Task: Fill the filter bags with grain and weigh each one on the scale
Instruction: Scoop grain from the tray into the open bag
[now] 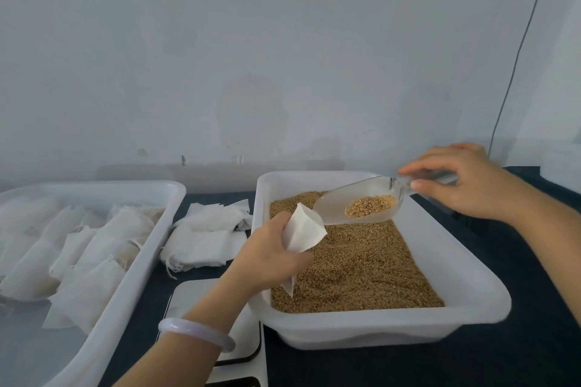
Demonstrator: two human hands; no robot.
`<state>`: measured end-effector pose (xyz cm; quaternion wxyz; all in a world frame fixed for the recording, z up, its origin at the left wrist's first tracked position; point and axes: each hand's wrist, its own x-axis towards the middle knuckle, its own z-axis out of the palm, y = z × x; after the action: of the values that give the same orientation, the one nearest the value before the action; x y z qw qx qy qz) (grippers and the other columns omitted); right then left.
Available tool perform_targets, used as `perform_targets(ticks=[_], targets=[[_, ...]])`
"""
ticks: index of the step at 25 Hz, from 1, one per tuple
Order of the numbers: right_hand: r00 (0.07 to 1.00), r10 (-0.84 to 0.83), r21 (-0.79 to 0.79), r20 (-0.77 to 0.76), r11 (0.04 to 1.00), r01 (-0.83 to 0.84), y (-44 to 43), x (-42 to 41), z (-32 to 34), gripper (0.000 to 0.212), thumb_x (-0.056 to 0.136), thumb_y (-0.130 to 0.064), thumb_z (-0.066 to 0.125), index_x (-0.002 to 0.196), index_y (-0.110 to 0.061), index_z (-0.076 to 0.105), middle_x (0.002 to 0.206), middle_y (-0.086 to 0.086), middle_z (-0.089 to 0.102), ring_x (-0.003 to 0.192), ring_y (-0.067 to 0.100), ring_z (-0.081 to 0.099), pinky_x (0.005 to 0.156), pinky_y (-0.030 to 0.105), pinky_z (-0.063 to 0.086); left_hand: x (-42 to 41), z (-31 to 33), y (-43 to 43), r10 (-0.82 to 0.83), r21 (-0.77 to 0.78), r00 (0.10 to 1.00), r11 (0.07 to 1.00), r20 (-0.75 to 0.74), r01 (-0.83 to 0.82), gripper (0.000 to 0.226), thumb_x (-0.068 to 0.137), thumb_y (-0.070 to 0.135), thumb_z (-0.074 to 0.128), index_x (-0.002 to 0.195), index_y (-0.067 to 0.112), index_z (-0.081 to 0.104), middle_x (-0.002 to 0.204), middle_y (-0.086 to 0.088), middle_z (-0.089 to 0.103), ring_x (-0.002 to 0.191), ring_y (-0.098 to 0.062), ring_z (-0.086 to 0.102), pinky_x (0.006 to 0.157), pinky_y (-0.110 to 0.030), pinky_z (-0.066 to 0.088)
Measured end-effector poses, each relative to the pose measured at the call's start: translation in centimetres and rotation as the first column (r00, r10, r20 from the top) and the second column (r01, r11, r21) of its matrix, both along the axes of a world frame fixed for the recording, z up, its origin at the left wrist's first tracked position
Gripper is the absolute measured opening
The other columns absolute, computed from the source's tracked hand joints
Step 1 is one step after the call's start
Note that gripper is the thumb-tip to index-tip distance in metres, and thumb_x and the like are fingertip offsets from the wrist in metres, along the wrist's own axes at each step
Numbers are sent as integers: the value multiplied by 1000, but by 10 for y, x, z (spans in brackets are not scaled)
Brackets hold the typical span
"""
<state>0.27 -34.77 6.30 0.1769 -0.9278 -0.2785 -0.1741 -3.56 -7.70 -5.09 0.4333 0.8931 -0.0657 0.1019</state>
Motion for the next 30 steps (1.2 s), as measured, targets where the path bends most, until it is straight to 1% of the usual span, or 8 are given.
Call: perform_targets(ticks=[1, 2, 5, 9, 19, 24, 28, 30], targets=[[999, -1, -53, 38, 999, 3, 4, -1, 4, 23, 87, -24, 62, 96, -46, 58, 100, -23, 58, 100, 0, 49, 111, 29, 9, 0, 0, 0, -2, 10, 1000, 1000, 3, 2, 31, 72, 27, 71, 95, 22, 50, 83, 2, 61, 76, -16, 62, 65, -30, 51], [997, 7, -86, 73, 996, -1, 7, -1, 8, 23, 87, -26, 62, 97, -46, 59, 100, -21, 58, 101, -1, 46, 111, 27, 5, -1, 1, -1, -5, 23, 1000, 1000, 2, 5, 32, 72, 30, 72, 93, 22, 50, 82, 2, 60, 75, -15, 61, 63, -28, 49], [986, 30, -156, 165, 988, -4, 16, -1, 16, 21, 85, -28, 64, 103, -39, 65, 100, -19, 57, 101, -3, 42, 111, 28, 1, -3, 2, -3, -3, 58, 1000, 998, -8, 4, 38, 70, 40, 73, 93, 22, 49, 83, 4, 60, 77, -15, 61, 65, -28, 48], [978, 42, -198, 205, 980, 0, 22, 0, 20, 22, 86, -30, 64, 107, -36, 66, 102, -16, 56, 102, -4, 37, 111, 27, -2, -4, 2, -4, 4, 85, 1000, 996, -18, -2, 37, 71, 42, 72, 93, 24, 49, 84, 4, 61, 78, -14, 61, 71, -34, 51], [983, 28, -135, 183, 991, -3, 18, -2, 11, 23, 86, -26, 65, 105, -37, 65, 101, -18, 56, 103, -4, 39, 110, 24, -2, -3, 0, -3, 10, 69, 1000, 998, 8, -11, 32, 72, 42, 72, 84, 28, 46, 77, 10, 57, 74, -10, 58, 66, -28, 47], [984, 31, -122, 178, 993, -9, 18, 0, 9, 23, 85, -26, 65, 104, -38, 65, 102, -18, 55, 102, -4, 39, 110, 23, -2, -2, 0, -3, 4, 67, 1000, 998, 2, -4, 32, 72, 42, 72, 87, 26, 48, 80, 8, 59, 77, -12, 60, 68, -30, 49], [982, 41, -110, 183, 994, -21, 17, 1, 10, 22, 84, -27, 65, 102, -40, 64, 99, -20, 55, 98, -9, 35, 109, 23, -1, -3, 0, -3, -8, 49, 1000, 999, -5, 8, 33, 72, 42, 71, 94, 28, 50, 84, 10, 61, 79, -10, 60, 71, -31, 51], [983, 34, -115, 182, 993, -14, 17, 1, 11, 22, 84, -27, 66, 103, -39, 65, 100, -19, 56, 99, -8, 36, 109, 23, -1, -3, 0, -2, -10, 43, 1000, 999, -9, 11, 34, 72, 41, 71, 96, 29, 51, 85, 10, 61, 79, -10, 61, 72, -32, 52]])
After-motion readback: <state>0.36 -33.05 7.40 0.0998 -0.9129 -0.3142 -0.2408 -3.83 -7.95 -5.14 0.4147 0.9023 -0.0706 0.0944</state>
